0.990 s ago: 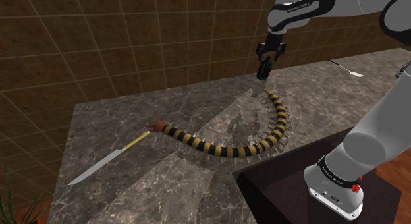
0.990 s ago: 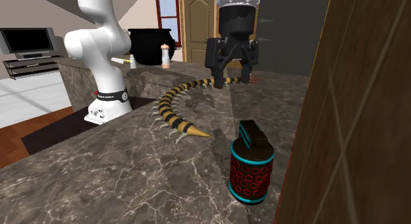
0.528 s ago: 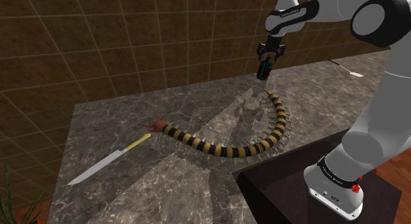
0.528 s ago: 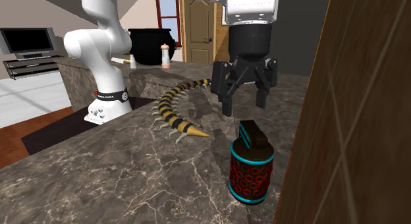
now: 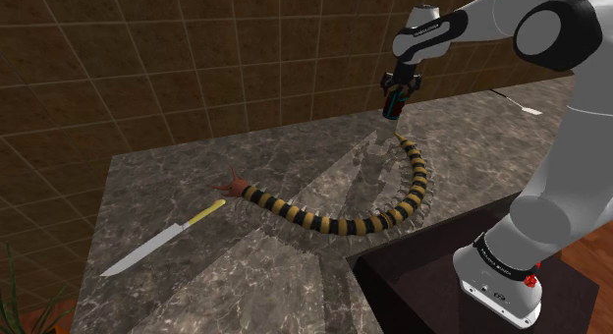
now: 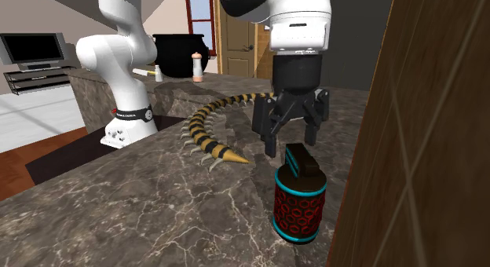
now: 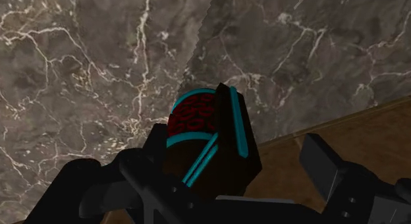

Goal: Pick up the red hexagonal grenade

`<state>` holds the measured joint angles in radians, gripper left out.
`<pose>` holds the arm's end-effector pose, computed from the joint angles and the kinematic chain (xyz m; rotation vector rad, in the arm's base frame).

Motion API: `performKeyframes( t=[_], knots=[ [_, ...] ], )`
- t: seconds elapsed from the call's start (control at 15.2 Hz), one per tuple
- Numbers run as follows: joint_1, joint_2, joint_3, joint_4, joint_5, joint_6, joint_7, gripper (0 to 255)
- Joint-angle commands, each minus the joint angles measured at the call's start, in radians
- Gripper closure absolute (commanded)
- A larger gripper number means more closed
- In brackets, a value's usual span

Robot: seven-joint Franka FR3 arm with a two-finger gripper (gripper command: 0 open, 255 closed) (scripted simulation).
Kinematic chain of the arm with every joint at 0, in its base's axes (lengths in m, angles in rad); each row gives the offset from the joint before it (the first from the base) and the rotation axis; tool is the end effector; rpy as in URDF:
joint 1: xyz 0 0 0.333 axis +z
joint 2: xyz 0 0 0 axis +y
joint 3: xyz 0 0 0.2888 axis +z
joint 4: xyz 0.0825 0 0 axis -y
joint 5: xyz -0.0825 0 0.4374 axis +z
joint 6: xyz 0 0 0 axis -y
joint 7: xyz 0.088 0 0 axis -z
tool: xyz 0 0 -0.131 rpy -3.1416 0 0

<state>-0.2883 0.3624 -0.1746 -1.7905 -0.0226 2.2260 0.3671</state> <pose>0.6170 -0.3042 0.2817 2.8130 -1.1949 0.1136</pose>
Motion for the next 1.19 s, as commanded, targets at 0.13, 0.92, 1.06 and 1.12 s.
performKeyframes(
  t=[0.13,0.92,1.06,1.12],
  knots=[
    [0.000,0.000,0.000,-0.003,0.000,0.004,0.000,255],
    [0.002,-0.027,-0.002,0.029,-0.004,-0.055,-0.001,255],
    [0.002,-0.037,-0.002,0.042,-0.005,-0.078,-0.002,255],
    [0.002,-0.042,-0.003,0.049,-0.005,-0.090,-0.002,255]
  ],
)
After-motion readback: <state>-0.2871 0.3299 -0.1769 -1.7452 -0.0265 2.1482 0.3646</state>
